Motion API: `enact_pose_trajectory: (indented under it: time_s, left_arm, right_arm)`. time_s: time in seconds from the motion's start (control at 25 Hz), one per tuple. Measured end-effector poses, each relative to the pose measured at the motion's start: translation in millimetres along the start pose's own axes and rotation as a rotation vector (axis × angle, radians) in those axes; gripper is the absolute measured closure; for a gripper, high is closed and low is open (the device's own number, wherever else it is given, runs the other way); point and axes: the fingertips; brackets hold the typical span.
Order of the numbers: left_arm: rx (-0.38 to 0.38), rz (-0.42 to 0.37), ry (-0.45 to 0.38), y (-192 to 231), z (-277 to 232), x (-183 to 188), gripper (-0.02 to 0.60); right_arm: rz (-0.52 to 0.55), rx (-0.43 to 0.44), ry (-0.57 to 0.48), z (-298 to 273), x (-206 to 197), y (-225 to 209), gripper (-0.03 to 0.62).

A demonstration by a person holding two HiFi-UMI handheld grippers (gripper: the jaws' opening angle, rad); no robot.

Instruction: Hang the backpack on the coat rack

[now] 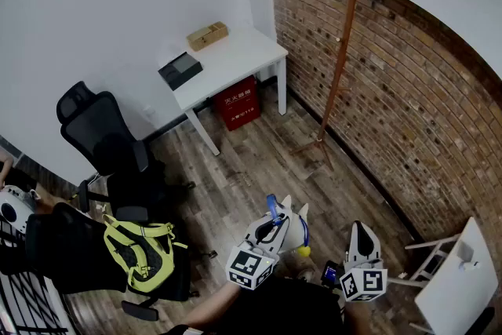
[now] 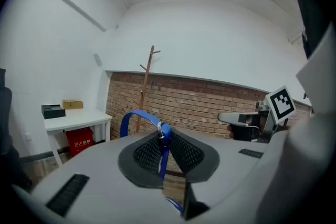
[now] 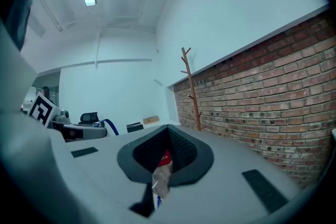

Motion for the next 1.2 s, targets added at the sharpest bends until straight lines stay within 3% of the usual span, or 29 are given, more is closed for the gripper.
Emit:
enact_pose_trajectory:
  time_s: [0.68,1.2]
  left_arm:
    - [0.008,0.027,0.011,36,14,-2,0.537]
    - [-0.087,0.018,0.032,48,22,-2,0.538]
  right_arm:
    - [-0.021,0.001,0.002,-13,-7,29,0.582]
    - [-0.013,-0.083,-0.007,-29,-12,52,0.582]
Point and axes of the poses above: the fingertips, and each gripper's own axes: z backward along the fingers, y to its left, x out of its top, and after that the axes turned 6 degrees about -y, right-handed
